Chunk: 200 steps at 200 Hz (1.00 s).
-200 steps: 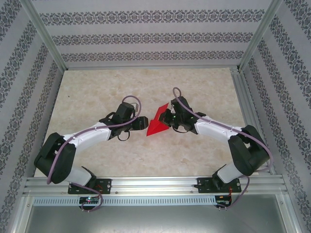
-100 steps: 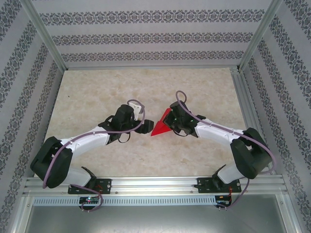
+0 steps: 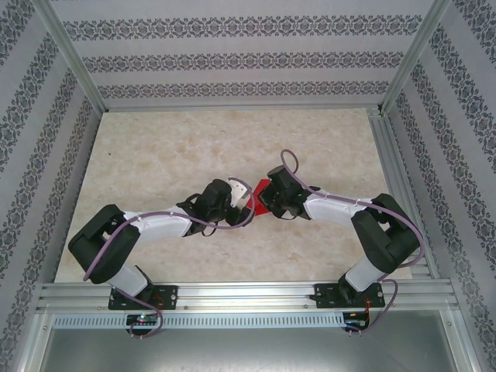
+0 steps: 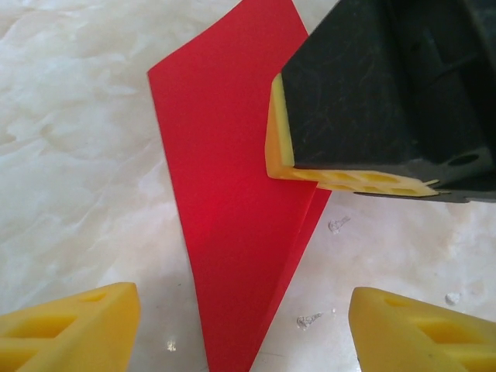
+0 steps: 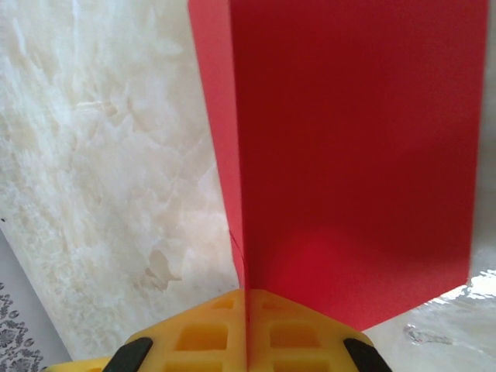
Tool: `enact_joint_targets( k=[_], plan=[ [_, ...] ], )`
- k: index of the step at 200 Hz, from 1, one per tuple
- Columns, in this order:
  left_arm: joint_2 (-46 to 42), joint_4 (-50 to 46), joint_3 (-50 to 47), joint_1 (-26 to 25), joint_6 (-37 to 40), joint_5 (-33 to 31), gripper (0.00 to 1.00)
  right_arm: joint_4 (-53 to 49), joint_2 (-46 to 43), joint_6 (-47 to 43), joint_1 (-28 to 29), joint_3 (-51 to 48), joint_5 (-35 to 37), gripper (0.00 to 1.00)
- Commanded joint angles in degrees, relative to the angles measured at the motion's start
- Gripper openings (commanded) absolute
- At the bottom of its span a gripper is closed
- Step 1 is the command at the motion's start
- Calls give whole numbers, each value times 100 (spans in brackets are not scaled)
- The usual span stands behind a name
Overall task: Fold a paper plane with a square sheet of paper (pick it up from the middle)
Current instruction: Fourth fold the wing at the center of the table.
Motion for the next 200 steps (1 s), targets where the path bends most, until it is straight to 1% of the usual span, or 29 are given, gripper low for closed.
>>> enact_joint_targets(
  k=[1,17,37,52,64,81,140,183,200],
  plan=[
    [192,717,-112,-86,579,102,66,80,41,340,-69,-100,-142,0],
    [301,1138,-259,-86,706,69,62,50,23,406,-72,-101,-174,0],
    [455,1596,-424,-86,813,183,60,65,43,497,-91,-119,-223,0],
    [580,1765,-460,-86,891,374,59,77,70,532,-92,-109,-269,0],
    [684,1829,-444,-87,919,510,57,40,83,533,-92,-77,-303,0],
    [838,1917,-406,-94,908,533,54,18,98,524,-92,-36,-321,0],
    [1078,2040,-287,-95,771,486,36,-6,153,563,-98,-6,-390,0],
    [1121,2213,-324,-95,600,471,34,123,271,638,-100,10,-564,0],
    [1118,2233,-338,-95,589,441,29,166,285,657,-111,14,-611,1]
  ],
)
